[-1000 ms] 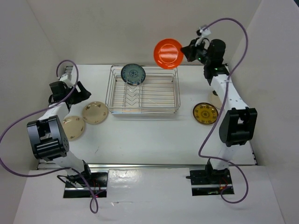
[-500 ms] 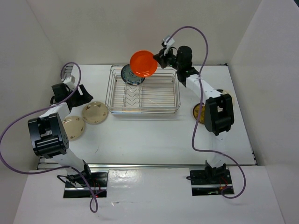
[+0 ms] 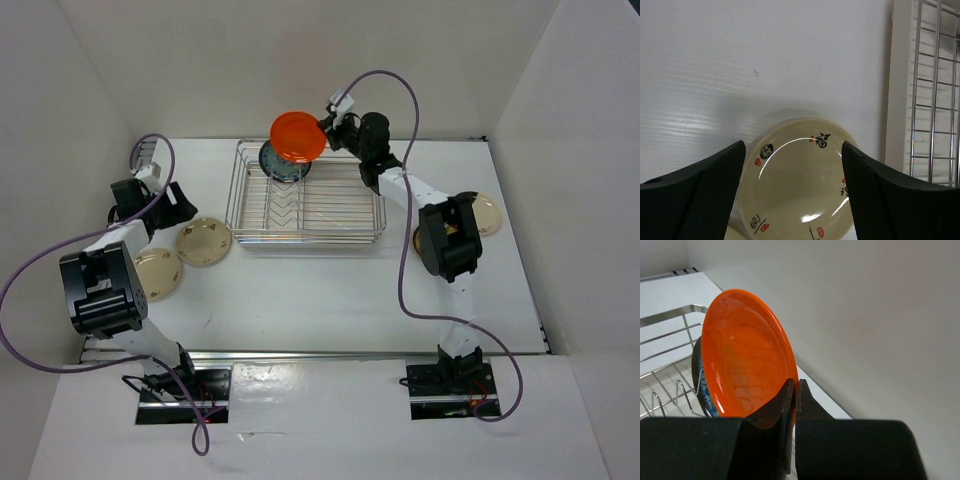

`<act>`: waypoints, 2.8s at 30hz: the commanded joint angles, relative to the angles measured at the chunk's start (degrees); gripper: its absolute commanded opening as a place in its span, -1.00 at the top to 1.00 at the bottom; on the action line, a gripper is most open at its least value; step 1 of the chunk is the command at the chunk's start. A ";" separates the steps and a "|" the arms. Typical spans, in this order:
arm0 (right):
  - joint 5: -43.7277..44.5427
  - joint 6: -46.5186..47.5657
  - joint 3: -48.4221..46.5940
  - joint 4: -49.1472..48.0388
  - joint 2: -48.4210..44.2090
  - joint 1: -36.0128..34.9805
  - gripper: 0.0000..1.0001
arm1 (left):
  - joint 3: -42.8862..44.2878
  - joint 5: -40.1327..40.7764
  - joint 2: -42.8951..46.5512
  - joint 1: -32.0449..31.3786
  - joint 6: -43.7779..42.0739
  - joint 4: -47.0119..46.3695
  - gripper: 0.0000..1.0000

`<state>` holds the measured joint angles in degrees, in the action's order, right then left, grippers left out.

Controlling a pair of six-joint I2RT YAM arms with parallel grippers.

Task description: Load the plates into the dish rack

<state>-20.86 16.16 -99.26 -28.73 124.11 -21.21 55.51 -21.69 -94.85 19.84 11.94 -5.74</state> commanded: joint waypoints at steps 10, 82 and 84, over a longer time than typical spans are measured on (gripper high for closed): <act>3.38 6.68 1.09 -11.08 1.57 -3.66 1.00 | 0.83 1.21 -1.57 0.82 -2.27 -2.08 -0.67; 41.25 -23.18 16.10 25.02 -31.47 7.13 -0.98 | 14.46 -8.78 17.85 4.25 -9.74 -0.22 1.00; 38.45 -26.69 17.78 26.35 -32.27 11.78 -0.98 | 14.46 -18.32 18.47 3.72 -11.49 -7.42 1.00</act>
<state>16.36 -3.42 -82.56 -9.13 93.89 -14.39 68.66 -26.02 -77.97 24.01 4.51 -3.70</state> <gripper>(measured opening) 0.992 0.025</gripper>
